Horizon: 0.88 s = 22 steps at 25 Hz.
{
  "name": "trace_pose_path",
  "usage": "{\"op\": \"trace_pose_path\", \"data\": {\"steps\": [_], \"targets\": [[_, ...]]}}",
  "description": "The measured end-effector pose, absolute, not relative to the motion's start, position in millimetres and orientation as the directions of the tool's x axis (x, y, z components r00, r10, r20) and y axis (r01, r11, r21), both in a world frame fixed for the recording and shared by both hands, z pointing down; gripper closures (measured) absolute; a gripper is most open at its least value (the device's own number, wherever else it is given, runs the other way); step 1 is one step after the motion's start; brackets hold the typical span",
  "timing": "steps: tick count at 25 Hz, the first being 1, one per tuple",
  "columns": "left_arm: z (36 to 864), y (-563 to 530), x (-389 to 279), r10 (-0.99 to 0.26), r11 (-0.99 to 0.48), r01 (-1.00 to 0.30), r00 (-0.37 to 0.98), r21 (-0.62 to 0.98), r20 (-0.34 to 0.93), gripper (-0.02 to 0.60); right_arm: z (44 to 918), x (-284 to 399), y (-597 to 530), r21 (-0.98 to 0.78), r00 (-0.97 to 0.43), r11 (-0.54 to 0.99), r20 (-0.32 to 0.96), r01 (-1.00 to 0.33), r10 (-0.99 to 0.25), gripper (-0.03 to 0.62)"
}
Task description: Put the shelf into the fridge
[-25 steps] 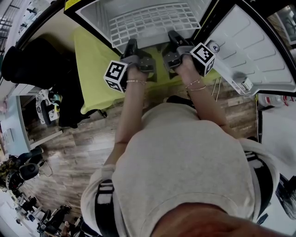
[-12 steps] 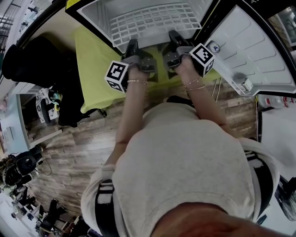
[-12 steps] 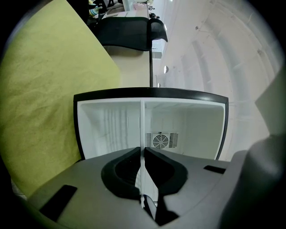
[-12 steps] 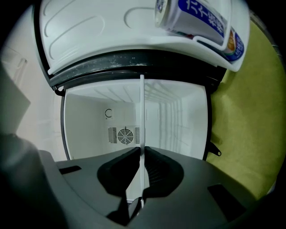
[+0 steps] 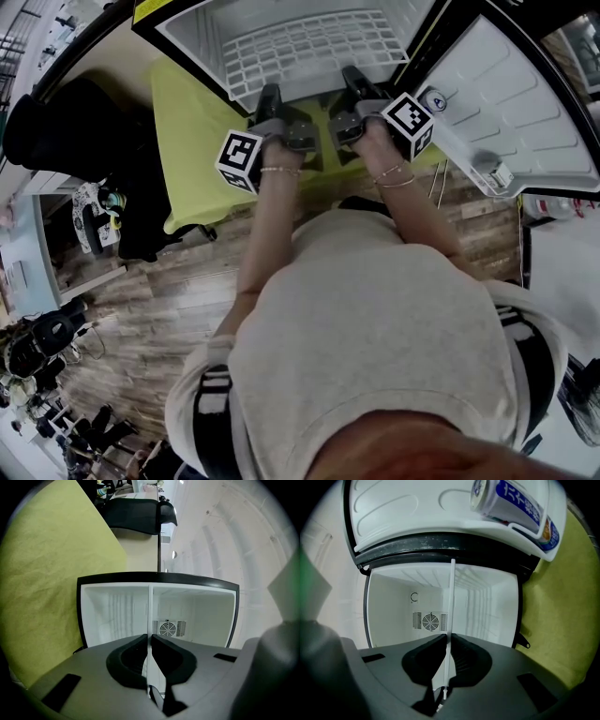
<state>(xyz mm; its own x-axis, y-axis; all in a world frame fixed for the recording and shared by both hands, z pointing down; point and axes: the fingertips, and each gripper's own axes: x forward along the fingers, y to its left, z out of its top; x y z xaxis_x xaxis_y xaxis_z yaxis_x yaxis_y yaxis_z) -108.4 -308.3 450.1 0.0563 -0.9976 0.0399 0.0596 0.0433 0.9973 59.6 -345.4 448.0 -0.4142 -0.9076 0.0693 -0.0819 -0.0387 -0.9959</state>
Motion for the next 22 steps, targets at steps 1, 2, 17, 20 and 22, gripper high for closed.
{"op": "trace_pose_path", "data": {"steps": [1, 2, 17, 20, 22], "targets": [[450, -310, -108, -0.998, 0.042, 0.059, 0.057, 0.997, 0.039, 0.554, 448, 60, -346, -0.996, -0.415, -0.037, 0.069, -0.085, -0.907, 0.56], [450, -311, -108, -0.997, 0.043, 0.06, 0.06, 0.997, 0.039, 0.554, 448, 60, -348, -0.995, -0.416, -0.036, 0.07, -0.089, -0.907, 0.56], [454, -336, -114, -0.998, 0.049, 0.02, 0.046, 0.999, 0.048, 0.552, 453, 53, -374, -0.996, -0.459, -0.031, 0.067, -0.085, -0.886, 0.553], [454, -341, -114, -0.998, 0.048, 0.014, 0.04, 0.999, 0.047, 0.552, 454, 53, -379, -0.996, -0.463, -0.032, 0.066, -0.082, -0.884, 0.551], [454, -344, -114, -0.998, 0.048, 0.016, 0.036, 0.999, 0.048, 0.552, 454, 52, -383, -0.996, -0.464, -0.033, 0.066, -0.079, -0.883, 0.55]]}}
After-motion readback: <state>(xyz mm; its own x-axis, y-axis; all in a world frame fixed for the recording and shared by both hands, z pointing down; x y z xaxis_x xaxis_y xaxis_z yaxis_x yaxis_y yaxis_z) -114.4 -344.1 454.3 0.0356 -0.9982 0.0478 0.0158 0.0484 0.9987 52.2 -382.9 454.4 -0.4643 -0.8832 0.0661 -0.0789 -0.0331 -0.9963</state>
